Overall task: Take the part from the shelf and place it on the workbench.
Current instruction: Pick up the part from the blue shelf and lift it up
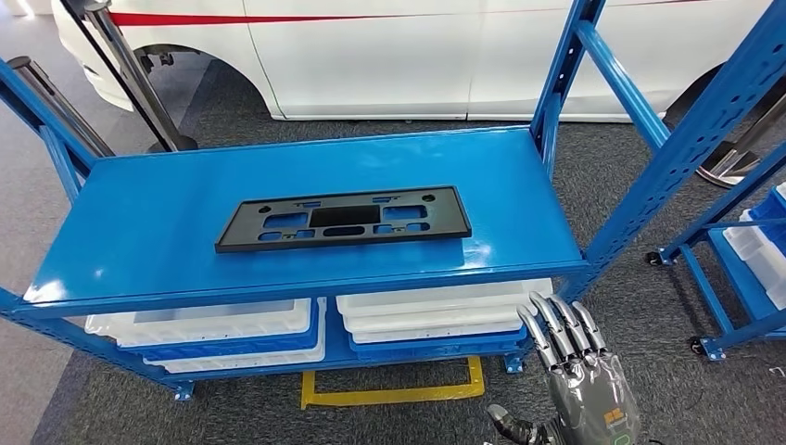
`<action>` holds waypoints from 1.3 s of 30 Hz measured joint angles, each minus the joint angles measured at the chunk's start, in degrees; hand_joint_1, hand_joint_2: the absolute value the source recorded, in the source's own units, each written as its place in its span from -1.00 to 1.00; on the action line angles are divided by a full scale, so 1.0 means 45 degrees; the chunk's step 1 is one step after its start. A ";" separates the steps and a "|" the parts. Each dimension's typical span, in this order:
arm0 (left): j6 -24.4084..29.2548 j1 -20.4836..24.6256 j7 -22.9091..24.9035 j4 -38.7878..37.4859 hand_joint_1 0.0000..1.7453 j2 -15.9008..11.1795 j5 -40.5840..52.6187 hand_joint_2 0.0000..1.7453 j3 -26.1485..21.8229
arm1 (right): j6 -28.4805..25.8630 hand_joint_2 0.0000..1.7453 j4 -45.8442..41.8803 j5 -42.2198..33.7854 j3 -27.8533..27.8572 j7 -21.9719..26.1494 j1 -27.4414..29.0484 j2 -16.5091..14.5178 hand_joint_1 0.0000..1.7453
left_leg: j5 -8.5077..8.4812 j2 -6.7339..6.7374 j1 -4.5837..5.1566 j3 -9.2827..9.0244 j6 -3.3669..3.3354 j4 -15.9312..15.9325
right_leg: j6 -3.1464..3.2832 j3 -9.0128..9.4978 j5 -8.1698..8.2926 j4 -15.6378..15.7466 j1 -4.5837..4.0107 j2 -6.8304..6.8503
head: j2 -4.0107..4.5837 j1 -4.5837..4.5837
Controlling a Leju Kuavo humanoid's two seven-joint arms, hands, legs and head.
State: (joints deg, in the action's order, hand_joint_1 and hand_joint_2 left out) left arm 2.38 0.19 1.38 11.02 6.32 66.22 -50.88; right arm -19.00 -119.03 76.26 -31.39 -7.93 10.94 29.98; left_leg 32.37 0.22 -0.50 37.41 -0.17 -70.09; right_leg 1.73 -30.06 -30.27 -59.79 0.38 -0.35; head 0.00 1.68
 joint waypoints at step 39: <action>0.0274 0.0008 -0.0134 -0.0024 -1.00 0.0005 0.0436 -1.00 0.0030 | 0.0897 -1.00 0.0573 -0.1876 -0.0191 0.1529 -0.1273 -0.1100 -1.00 | -0.1700 -0.0134 0.0115 -0.0508 -0.0038 0.2427 | -0.0188 0.0140 -0.0079 0.0137 0.0057 0.0053 | 0.0000 -0.0072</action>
State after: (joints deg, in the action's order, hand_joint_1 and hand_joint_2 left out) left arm 3.61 0.23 0.78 10.91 6.34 68.18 -50.75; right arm -14.96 -116.45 67.82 -32.25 -1.05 5.22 25.03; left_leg 24.72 -0.39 0.02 35.13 -0.34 -59.17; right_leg 0.88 -29.42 -30.63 -59.18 0.64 -0.11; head 0.00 1.36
